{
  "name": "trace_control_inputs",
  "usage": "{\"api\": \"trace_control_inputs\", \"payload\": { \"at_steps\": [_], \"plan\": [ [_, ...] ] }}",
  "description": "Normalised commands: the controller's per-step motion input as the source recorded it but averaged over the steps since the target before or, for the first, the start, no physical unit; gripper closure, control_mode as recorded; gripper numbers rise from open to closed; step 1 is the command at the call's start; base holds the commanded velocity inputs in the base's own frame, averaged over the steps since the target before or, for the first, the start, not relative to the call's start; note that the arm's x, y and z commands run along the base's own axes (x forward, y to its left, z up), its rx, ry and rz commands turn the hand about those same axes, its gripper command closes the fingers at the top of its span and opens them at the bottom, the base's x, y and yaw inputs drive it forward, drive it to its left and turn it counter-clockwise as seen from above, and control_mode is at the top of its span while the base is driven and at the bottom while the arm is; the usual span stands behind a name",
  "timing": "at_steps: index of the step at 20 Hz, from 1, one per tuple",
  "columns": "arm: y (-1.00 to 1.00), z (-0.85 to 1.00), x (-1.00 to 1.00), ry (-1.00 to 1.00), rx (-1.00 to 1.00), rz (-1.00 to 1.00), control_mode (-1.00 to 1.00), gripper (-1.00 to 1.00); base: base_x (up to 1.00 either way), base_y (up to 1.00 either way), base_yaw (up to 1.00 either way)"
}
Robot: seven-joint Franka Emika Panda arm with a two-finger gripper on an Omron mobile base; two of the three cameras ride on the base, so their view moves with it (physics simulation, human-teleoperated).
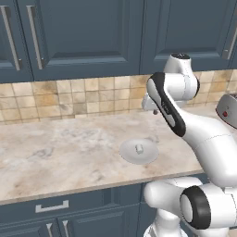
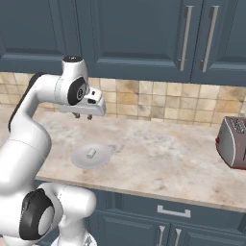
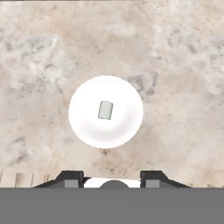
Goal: Pick up the marshmallow and place it in the cup of hot chocolate on the dining counter.
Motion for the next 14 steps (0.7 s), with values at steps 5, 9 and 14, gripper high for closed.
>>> {"api": "trace_control_inputs", "payload": {
  "at_steps": [5, 9, 14],
  "plan": [
    [0.01, -0.11, -0.31, 0.01, 0.02, 0.00, -1.00, -1.00, 0.00, 0.00, 0.00],
    [0.01, -0.25, -0.51, 0.05, 0.00, 0.00, -1.00, -1.00, 0.00, 0.00, 0.00],
    [0.05, -0.23, -0.56, 0.01, 0.00, 0.00, -1.00, -1.00, 0.00, 0.00, 0.00]
  ]
}}
